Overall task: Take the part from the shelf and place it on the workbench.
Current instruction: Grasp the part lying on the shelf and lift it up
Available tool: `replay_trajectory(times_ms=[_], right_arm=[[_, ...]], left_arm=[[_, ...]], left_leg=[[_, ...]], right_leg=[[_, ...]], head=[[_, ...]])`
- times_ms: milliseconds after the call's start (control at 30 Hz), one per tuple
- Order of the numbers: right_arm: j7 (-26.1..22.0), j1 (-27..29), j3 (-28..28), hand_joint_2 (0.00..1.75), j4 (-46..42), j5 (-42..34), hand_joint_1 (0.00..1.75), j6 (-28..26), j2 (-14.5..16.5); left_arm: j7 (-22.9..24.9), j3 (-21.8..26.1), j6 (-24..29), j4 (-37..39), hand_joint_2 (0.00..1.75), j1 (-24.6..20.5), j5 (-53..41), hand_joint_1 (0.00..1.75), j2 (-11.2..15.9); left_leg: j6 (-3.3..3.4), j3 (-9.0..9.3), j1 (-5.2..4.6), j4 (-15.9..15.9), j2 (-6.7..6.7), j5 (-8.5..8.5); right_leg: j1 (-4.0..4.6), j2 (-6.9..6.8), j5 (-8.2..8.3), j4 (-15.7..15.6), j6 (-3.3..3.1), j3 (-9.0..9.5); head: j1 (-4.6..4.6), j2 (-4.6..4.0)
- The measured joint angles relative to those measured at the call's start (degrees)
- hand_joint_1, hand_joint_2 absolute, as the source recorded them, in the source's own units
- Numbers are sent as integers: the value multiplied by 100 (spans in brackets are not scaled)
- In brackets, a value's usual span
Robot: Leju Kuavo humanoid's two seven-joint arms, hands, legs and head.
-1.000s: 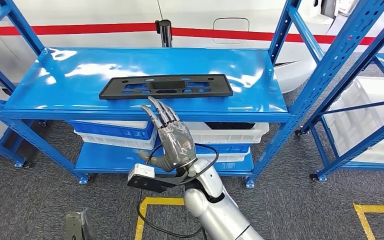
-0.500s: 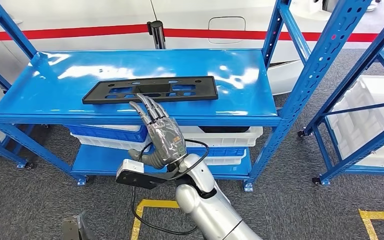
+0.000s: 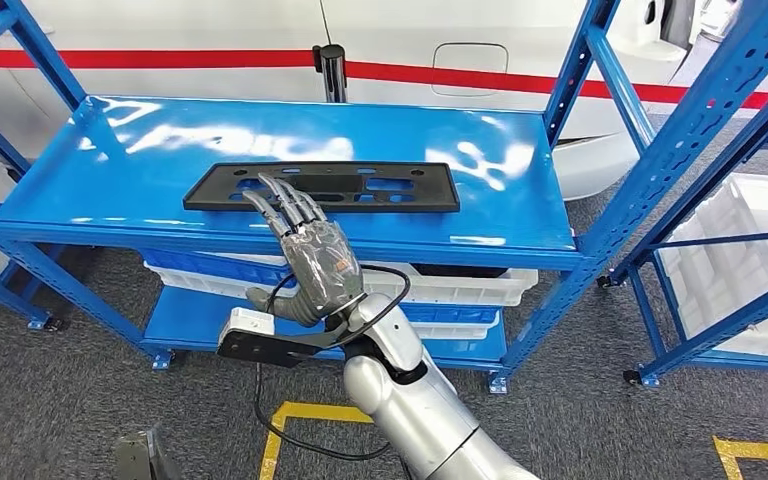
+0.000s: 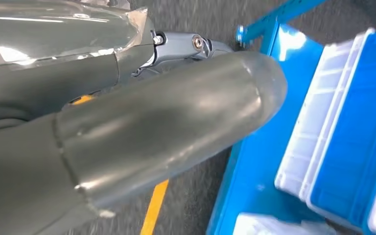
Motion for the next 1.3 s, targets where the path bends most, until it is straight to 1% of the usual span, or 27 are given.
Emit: replay_trajectory(times_ms=[33, 67, 100, 133, 167, 200, 233, 333, 400, 433, 500, 533, 567, 600, 667, 700, 767, 867, 900, 933, 1000, 1033, 1067, 1100, 1167, 1233, 1300], right_arm=[[10, 7, 0, 175, 15, 2, 0, 0, -9], [20, 10, -1, 175, 30, 7, 0, -1, -15], [27, 9, -2, 175, 41, 12, 0, -5, -17], [34, 2, -3, 175, 51, 20, 0, -10, -17], [39, -10, -5, 175, 61, 28, 0, -18, -17], [45, -21, -9, 175, 71, 36, 0, -27, -16], [54, -32, -16, 175, 82, 44, 0, -37, -14], [92, -57, -51, 175, 103, 56, 0, -74, 0], [103, -78, -61, 175, 108, 62, 0, -88, 16], [108, -85, -63, 175, 115, 66, 0, -91, 22], [118, -90, -63, 175, 141, 74, 0, -96, 21], [124, -87, -63, 175, 158, 78, 0, -97, 19], [128, -86, -64, 175, 174, 81, 0, -99, 18], [131, -85, -65, 175, 187, 85, 0, -101, 19], [134, -90, -68, 175, 199, 92, 0, -107, 22], [137, -96, -69, 175, 201, 97, 0, -113, 24], [148, -103, -72, 175, 203, 112, 0, -131, 22], [173, -102, -78, 175, 205, 142, 0, -164, 19], [181, -109, -81, 175, 205, 150, 0, -170, 16], [190, -116, -85, 175, 206, 156, 0, -173, 9], [210, -108, -93, 175, 208, 169, 0, -175, -19], [221, -90, -96, 175, 209, 178, 0, -175, -38], [233, -70, -100, 175, 211, 188, 0, -175, -55], [242, -56, -103, 175, 213, 199, 0, -175, -66], [259, -44, -105, 175, 214, 222, 0, -175, -73], [274, -42, -105, 175, 214, 240, 0, -175, -78], [289, -35, -106, 175, 209, 250, 0, -175, -79]], left_arm=[[0, 0, -14, 0, 0, 1, -7, 0, 0], [0, 0, -28, 0, 0, 0, -16, 0, 0], [0, -1, -46, -1, 0, 0, -27, 0, 0], [0, -2, -64, -1, 0, -1, -36, 0, -1], [1, -3, -80, -1, 0, -4, -45, 0, -1], [1, -4, -92, -1, 0, -10, -51, 0, -2], [2, -6, -101, -1, 0, -18, -55, 0, -2], [2, -12, -139, -1, 0, -54, -62, 0, -7], [1, -15, -155, -2, 0, -81, -63, 0, -12], [0, -17, -160, -3, 0, -89, -63, 0, -14], [1, -20, -167, -2, 0, -93, -62, 0, -17], [2, -20, -167, -1, 0, -91, -60, 0, -17], [2, -19, -168, -1, 0, -90, -58, 0, -17], [2, -19, -172, -1, 0, -89, -56, 0, -17], [2, -20, -189, -1, 0, -97, -54, 0, -17], [2, -21, -199, -1, 0, -104, -53, 0, -19], [1, -25, -211, -1, 0, -121, -50, 0, -23], [1, -28, -217, -2, 0, -128, -44, 0, -31], [1, -28, -218, -2, 0, -134, -44, 0, -33], [1, -29, -220, -3, 0, -142, -44, 0, -37], [0, -30, -231, -2, 0, -151, -45, 0, -44], [0, -31, -239, -2, 0, -146, -45, 0, -51], [0, -31, -245, -1, 0, -141, -45, 0, -57], [0, -31, -249, -1, 0, -136, -44, 0, -65], [0, -31, -250, 0, 0, -136, -42, 0, -79], [3, -32, -250, 2, 0, -139, -39, 0, -91], [5, -32, -250, 5, 0, -140, -35, 0, -99]], left_leg=[[-7, 3, 3, 1, -12, -10], [-23, 13, 9, 3, -25, -23], [-47, 30, 19, 7, -35, -40], [-80, 49, 29, 17, -45, -63], [-122, 59, 25, 42, -52, -95], [-163, 63, 20, 66, -57, -128], [-202, 62, 18, 83, -60, -156], [-310, 72, 61, 88, -52, -206], [-370, -25, 85, 337, -23, -343], [-394, -184, 93, 661, -11, -489], [-432, -633, 95, 1456, -4, -788], [-439, -821, 94, 1724, -4, -830], [-432, -899, 94, 1763, -4, -750], [-413, -861, 93, 1576, -4, -564], [-343, -527, 80, 783, 6, -113], [-302, -371, 61, 445, 12, 18], [-220, -239, 9, 157, 16, 40], [-94, -115, -6, 63, -4, 5], [-60, -50, -1, 44, -9, -3], [-32, 2, 6, 27, -14, -10], [2, 45, -4, 27, -30, -54], [6, 63, -10, 28, -39, -81], [3, 91, -14, 29, -52, -114], [-6, 132, -19, 29, -64, -150], [-36, 236, -28, 29, -80, -235], [-92, 310, -40, 28, -91, -323], [-163, 344, -40, 56, -97, -358]], right_leg=[[-22, -1, -29, 214, 38, -151], [-47, -2, 42, 191, 99, -187], [-75, -3, 196, -57, 171, -107], [-106, -4, 399, -471, 242, 62], [-127, -3, 577, -884, 283, 246], [-140, 0, 696, -1184, 278, 382], [-139, 4, 752, -1351, 241, 459], [-124, 13, 748, -1403, 68, 495], [-154, 14, 738, -1424, -22, 544], [-160, 14, 723, -1428, -58, 570], [-141, 13, 684, -1427, -110, 608], [-131, 17, 663, -1427, -120, 628], [-124, 24, 640, -1426, -119, 654], [-120, 33, 611, -1426, -110, 692], [-114, 44, 542, -1429, -78, 785], [-102, 45, 509, -1433, -51, 818], [-83, 44, 482, -1433, 29, 858], [-63, 36, 488, -1313, 160, 881], [-63, 34, 431, -1175, 166, 819], [-65, 33, 333, -932, 155, 680], [-66, 34, 107, -241, 121, 233], [-65, 34, 45, 21, 129, 11], [-64, 34, 65, 108, 157, -129], [-63, 34, 185, -21, 194, -156], [-58, 30, 646, -775, 251, 60], [-26, 21, 892, -1377, 173, 269], [-1, 13, 887, -1502, 29, 331]], head=[[1, 0], [2, 0], [4, 0], [6, 0], [9, 0], [8, 0], [7, 0], [3, 0], [-15, 0], [-24, 0], [-35, 0], [-36, 0], [-37, 0], [-37, 0], [-35, 0], [-32, 0], [-32, 0], [-32, 0], [-28, 0], [-26, 0], [-23, 0], [-23, 0], [-22, 0], [-22, 0], [-21, 0], [-33, 0], [-45, 0]])
